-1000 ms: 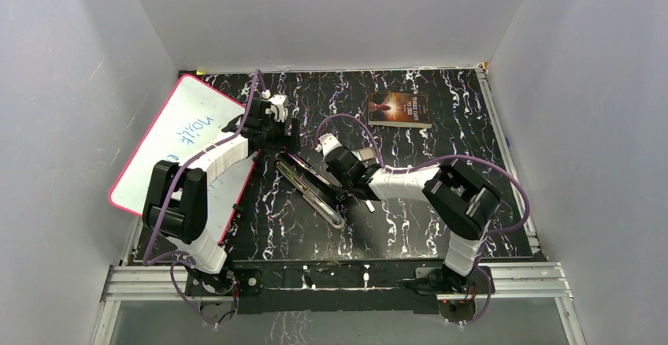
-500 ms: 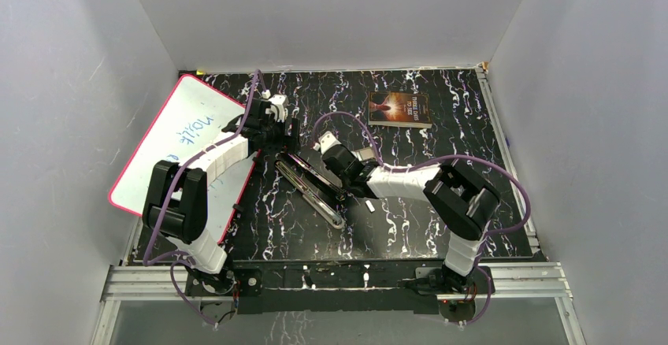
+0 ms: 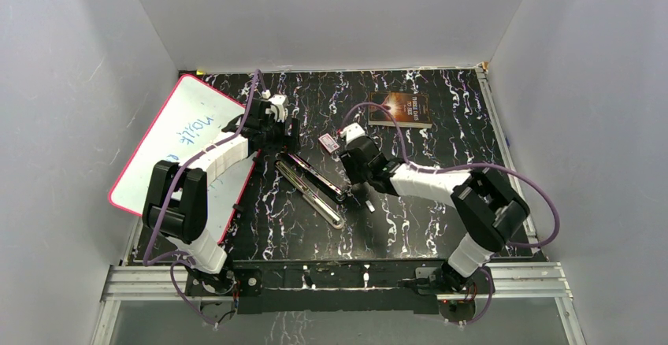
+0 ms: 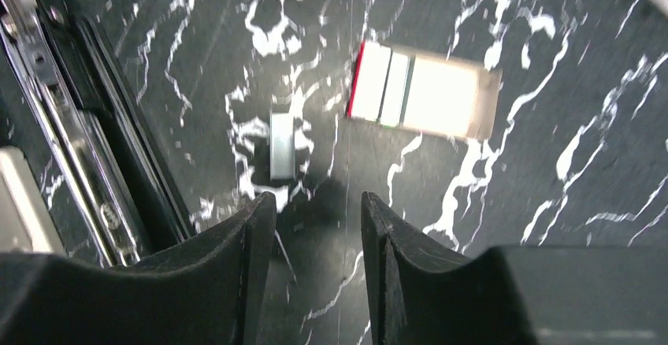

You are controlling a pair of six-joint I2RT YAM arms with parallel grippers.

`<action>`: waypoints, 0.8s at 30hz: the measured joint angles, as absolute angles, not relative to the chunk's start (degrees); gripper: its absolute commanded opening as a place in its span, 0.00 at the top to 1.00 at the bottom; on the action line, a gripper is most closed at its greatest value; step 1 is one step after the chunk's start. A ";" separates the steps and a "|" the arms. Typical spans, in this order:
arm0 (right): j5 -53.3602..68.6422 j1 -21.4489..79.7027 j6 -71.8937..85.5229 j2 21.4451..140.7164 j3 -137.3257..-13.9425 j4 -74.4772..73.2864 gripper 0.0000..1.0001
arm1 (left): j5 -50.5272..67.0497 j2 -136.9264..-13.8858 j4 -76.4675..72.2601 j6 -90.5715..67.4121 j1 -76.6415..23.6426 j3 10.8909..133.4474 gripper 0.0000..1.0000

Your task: Load the staples into the stapler

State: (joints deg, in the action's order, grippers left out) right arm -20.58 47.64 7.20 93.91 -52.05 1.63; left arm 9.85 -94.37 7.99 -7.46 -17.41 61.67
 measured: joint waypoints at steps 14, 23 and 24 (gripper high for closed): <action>-15.42 47.77 19.70 72.14 -38.46 -7.40 0.34 | 10.15 -94.37 7.97 -7.64 -17.41 61.67 0.09; -14.37 49.95 20.88 76.27 -37.60 -10.50 0.45 | 10.13 -94.37 7.94 -7.66 -17.41 61.67 0.09; -14.33 50.00 20.86 76.86 -37.60 -10.50 0.47 | 10.13 -94.35 7.97 -7.68 -17.41 61.67 0.09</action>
